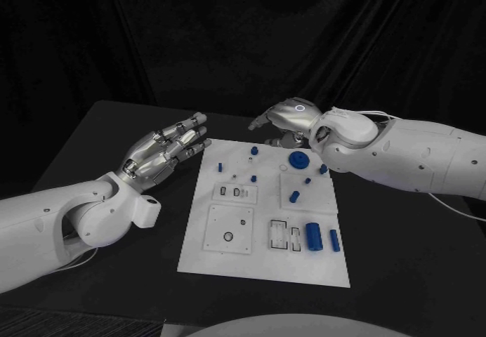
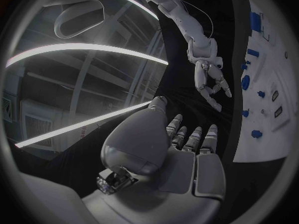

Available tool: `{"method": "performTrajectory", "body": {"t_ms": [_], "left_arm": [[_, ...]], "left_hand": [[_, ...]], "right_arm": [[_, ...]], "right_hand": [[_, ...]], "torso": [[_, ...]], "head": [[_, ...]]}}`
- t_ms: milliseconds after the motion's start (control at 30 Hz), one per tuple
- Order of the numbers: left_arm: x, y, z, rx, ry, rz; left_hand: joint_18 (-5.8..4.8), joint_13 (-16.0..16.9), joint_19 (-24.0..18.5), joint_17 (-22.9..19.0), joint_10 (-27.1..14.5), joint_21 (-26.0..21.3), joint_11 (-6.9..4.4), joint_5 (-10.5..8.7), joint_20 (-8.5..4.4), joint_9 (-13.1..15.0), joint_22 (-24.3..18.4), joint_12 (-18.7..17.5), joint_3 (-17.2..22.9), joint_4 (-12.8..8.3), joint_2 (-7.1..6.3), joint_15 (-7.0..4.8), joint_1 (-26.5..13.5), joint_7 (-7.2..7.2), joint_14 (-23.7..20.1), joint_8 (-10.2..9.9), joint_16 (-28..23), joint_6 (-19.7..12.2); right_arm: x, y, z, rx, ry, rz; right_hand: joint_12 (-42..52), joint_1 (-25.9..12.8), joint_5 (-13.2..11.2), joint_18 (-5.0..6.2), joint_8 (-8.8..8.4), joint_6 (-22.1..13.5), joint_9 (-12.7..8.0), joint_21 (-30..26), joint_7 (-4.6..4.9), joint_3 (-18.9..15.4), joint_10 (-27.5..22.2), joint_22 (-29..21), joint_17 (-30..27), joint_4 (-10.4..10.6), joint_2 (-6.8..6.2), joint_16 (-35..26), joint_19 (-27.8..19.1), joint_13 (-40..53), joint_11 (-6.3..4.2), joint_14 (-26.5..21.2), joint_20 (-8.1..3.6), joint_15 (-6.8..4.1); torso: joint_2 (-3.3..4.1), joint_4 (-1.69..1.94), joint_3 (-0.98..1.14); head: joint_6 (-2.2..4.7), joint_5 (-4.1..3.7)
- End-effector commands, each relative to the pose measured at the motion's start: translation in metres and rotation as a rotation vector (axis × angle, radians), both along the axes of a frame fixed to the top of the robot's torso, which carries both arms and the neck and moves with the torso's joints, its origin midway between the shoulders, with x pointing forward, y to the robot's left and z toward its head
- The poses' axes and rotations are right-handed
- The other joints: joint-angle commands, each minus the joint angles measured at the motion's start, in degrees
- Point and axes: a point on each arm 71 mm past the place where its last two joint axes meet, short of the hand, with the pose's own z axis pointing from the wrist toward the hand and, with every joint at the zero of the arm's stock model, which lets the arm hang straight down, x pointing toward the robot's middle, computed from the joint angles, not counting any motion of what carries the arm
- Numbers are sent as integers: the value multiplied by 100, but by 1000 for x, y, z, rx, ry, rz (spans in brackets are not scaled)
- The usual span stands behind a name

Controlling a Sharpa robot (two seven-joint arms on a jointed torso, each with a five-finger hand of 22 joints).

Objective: Assemble the parts on the task board

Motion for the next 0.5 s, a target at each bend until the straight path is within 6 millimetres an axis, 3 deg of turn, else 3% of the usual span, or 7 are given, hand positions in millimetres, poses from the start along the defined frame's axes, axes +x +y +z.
{"method": "performTrajectory", "body": {"t_ms": [33,333,400,500], "left_arm": [[-1,0,6,-51,-48,-7],[0,-1,5,-52,-47,-11],[0,-1,5,-52,-46,-12],[1,-2,5,-52,-45,-13]], "left_hand": [[-57,-65,47,7,-29,76,73,101,27,97,21,-81,174,5,18,37,74,-3,0,64,87,-6],[-58,-65,49,8,-29,77,75,101,27,97,22,-81,179,3,20,39,74,-1,1,63,89,-12],[-58,-65,49,8,-29,77,75,101,27,97,22,-81,179,3,20,39,74,-1,1,63,89,-12],[-58,-65,49,8,-29,77,75,101,27,97,22,-81,179,3,20,39,74,-1,1,63,89,-12]], "right_arm": [[-8,-1,5,29,-16,7],[-13,-20,-1,8,42,-44],[-13,-28,-6,17,63,-66],[-14,-40,-12,35,91,-96]], "right_hand": [[185,17,-252,-125,145,196,32,203,32,-134,167,235,216,93,89,179,162,62,-3,150,-11,-17],[516,-110,-484,-132,191,557,11,200,197,-173,763,313,207,275,101,181,242,140,12,201,-12,-9],[606,-109,-486,-12,162,601,-10,-385,229,-158,888,-188,-518,327,77,-342,-195,178,16,-161,14,21],[1138,-47,-476,31,117,671,-42,-736,312,-145,1321,-389,-900,349,35,-652,-445,493,-69,-423,3,-26]], "torso": [[-2,-2,5],[-15,-2,-2],[-3,1,3],[3,-2,7]], "head": [[15,19],[17,-26],[36,-31],[50,-19]]}}
